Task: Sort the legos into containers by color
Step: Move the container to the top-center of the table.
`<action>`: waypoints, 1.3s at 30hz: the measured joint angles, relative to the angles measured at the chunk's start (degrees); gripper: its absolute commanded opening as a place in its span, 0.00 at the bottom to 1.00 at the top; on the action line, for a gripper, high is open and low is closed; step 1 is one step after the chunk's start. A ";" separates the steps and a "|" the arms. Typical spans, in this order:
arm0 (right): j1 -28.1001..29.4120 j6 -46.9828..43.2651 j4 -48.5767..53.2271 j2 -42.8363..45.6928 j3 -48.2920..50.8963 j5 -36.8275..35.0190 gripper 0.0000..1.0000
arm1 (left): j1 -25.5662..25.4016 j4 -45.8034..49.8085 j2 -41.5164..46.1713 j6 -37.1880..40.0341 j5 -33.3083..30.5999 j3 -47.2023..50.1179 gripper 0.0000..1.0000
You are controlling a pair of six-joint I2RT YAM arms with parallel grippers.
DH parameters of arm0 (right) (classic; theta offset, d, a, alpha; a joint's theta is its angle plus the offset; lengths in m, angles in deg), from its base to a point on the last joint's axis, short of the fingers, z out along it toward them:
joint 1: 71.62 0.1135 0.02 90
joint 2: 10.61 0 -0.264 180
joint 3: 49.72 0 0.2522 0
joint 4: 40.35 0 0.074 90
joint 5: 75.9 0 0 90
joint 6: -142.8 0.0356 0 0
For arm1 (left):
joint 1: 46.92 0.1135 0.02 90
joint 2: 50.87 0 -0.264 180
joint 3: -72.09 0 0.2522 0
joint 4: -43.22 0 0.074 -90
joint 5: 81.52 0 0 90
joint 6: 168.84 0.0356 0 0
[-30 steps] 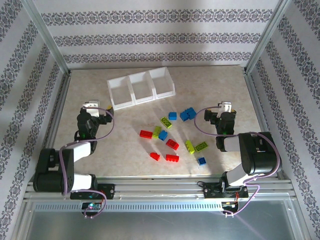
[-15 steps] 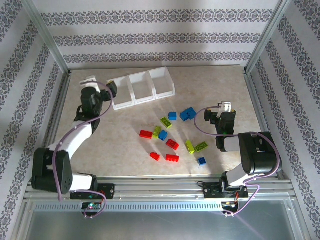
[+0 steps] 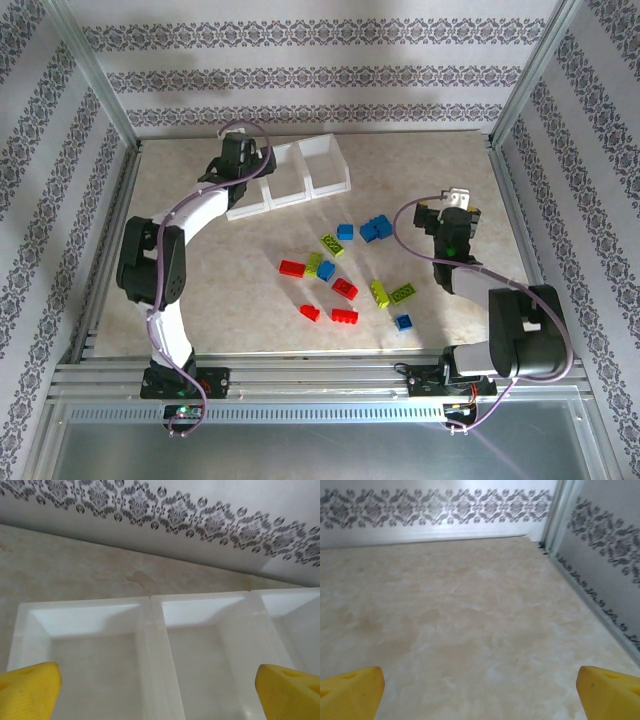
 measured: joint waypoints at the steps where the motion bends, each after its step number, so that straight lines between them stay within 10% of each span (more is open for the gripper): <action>1: 0.00 0.57 2.10 0.96 -0.90 -0.98 0.98 | 0.00 1.27 -1.29 -0.15 -0.07 -1.44 0.97; 23: 14.67 10.19 37.48 4.83 -15.65 -13.62 0.98 | -0.87 13.00 -13.66 -0.48 1.55 -11.69 0.45; 39: 15.39 13.16 39.80 5.79 -15.65 -14.75 0.98 | -2.82 12.35 -12.92 -0.39 4.79 -5.40 0.39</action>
